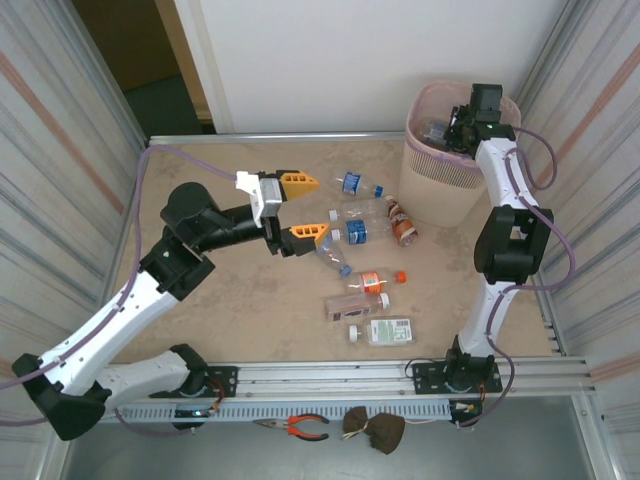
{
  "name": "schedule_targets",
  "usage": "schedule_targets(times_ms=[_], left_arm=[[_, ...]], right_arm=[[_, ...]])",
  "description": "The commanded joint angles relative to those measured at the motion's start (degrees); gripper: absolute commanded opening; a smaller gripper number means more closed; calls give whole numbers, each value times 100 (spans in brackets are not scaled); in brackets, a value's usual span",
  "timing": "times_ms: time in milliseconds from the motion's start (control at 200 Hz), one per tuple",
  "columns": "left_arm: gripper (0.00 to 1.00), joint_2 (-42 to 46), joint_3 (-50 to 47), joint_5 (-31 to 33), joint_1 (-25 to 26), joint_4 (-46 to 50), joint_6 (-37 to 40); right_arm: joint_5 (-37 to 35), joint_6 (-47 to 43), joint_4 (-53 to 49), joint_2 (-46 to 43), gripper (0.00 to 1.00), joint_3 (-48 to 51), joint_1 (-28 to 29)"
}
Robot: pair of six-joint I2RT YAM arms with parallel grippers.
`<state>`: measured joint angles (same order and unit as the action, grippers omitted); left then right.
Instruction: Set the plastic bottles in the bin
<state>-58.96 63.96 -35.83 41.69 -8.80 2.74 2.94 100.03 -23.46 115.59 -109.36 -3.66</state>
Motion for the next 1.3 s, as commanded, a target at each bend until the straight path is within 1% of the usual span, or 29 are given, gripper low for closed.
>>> schedule_targets(times_ms=[0,125,145,326,491,601,701,786,1007,1147,1292], left_arm=[[79,-75,181,67,-12,-102,-66],[79,-126,230,74,-12,15,-42],[79,-129,235,96,-12,55,-29],[78,-166,267,584,-12,547,186],[77,-341,318,1033,-12,912,133],[76,-522,449,1130,-12,1296,79],[75,-683,578,1071,-12,1742,149],[75,-805,678,960,-12,2225,426],[74,-1066,847,997,-3,3427,1287],[74,-1314,942,1262,117,4014,1686],[74,-1675,1081,1541,325,4525,1960]], right_arm=[[157,443,-487,206,33,341,-36],[156,274,-413,89,34,249,-54],[148,240,-417,59,34,20,-57],[151,-340,-432,-249,38,-464,-139],[314,-879,-396,-566,40,-468,-235],[455,-1398,-294,-797,40,-394,-317],[618,-1955,-118,-1043,41,-275,-386],[719,-2522,-100,-1253,42,-261,-438],[1088,-3981,-54,-1841,47,-188,-521],[1424,-4791,211,-2384,53,149,-544],[1275,-5454,-109,-2895,55,476,-548]])
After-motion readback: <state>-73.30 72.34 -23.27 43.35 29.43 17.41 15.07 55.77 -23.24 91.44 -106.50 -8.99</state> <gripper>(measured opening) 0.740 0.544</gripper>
